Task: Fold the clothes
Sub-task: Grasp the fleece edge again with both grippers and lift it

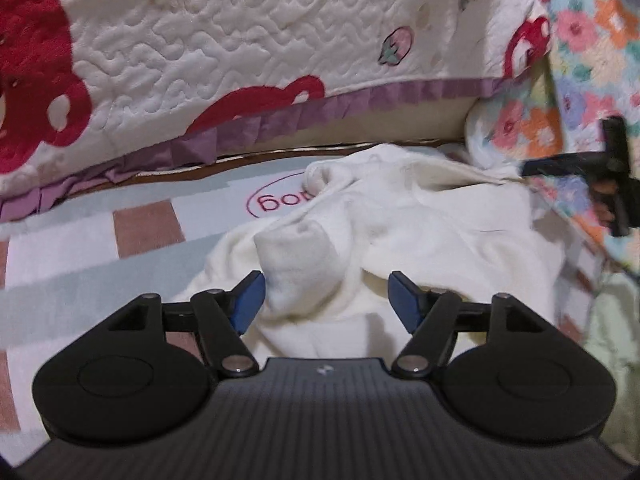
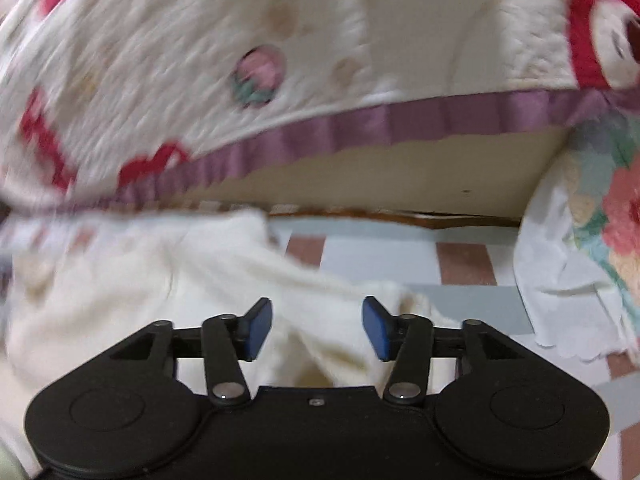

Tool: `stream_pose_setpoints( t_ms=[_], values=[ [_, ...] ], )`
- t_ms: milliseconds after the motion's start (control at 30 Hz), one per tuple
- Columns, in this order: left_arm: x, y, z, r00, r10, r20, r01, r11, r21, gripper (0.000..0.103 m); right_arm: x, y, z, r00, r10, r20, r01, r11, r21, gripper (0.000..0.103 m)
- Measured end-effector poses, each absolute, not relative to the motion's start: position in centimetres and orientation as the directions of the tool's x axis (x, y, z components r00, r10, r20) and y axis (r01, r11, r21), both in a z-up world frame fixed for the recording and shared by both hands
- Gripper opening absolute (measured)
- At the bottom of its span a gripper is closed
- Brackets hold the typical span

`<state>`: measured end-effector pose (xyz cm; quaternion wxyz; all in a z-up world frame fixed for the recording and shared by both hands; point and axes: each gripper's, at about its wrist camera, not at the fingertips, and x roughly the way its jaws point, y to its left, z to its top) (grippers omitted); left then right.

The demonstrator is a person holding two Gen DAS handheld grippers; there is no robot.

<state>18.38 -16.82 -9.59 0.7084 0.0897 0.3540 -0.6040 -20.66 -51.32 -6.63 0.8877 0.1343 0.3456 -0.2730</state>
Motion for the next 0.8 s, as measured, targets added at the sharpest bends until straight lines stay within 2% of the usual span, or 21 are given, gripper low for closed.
stream_pose_setpoints(
  t_ms=[100,133,167,200,233,300,400,533,600,700,733,800],
  values=[
    [19.2,-19.0,-10.8,0.041,-0.782,-0.622,0.902,0.296,-0.313,0.066,-21.5,-50.0,-8.2,0.559,-0.441,-0.702,0.543,0.835,-0.092,0.057],
    [19.3,-19.5,-11.2,0.039,-0.787,-0.615,0.9,0.295,-0.32,0.055,-22.0,-50.5,-8.6,0.541,-0.451,-0.71,0.565,0.82,-0.091,0.058],
    [19.2,-19.9,-11.4,0.028,-0.795,-0.606,0.908,0.274,-0.318,0.035,-22.5,-51.0,-8.9,0.523,-0.458,-0.719,0.585,0.806,-0.087,0.058],
    [18.8,-20.4,-11.7,0.017,-0.791,-0.611,0.922,0.249,-0.297,0.027,-22.7,-51.8,-9.3,0.52,-0.44,-0.732,0.601,0.797,-0.053,0.058],
    [18.2,-20.9,-11.8,0.035,-0.778,-0.627,0.935,0.247,-0.254,0.012,-23.0,-52.5,-9.7,0.516,-0.423,-0.745,0.615,0.788,-0.021,0.058],
    [17.0,-21.2,-11.1,0.085,-0.773,-0.629,0.952,0.249,-0.177,0.011,-22.6,-53.4,-10.4,0.505,-0.418,-0.755,0.622,0.783,-0.018,0.058],
    [16.2,-20.7,-8.1,0.151,-0.813,-0.562,0.958,0.261,-0.119,0.01,-21.2,-54.4,-10.3,0.487,-0.476,-0.732,0.616,0.781,-0.098,0.059],
    [17.4,-20.1,-5.3,0.206,-0.843,-0.497,0.938,0.315,-0.146,0.01,-19.4,-56.7,-9.7,0.538,-0.474,-0.697,0.601,0.796,-0.078,0.059],
    [18.6,-20.7,-5.9,0.215,-0.82,-0.53,0.92,0.352,-0.173,0.01,-18.5,-58.5,-10.0,0.553,-0.435,-0.71,0.61,0.793,-0.011,0.06],
    [20.3,-21.6,-8.6,0.187,-0.763,-0.619,0.887,0.402,-0.227,0.01,-17.8,-61.4,-11.4,0.601,-0.326,-0.73,0.623,0.763,0.172,0.061],
    [20.5,-21.9,-9.9,0.174,-0.736,-0.655,0.88,0.414,-0.232,0.011,-17.7,-62.2,-12.0,0.611,-0.29,-0.736,0.628,0.744,0.229,0.068],
    [20.3,-21.9,-12.1,0.17,-0.692,-0.702,0.875,0.433,-0.215,0.011,-17.6,-62.9,-13.4,0.606,-0.27,-0.748,0.65,0.71,0.271,0.07]
  ],
)
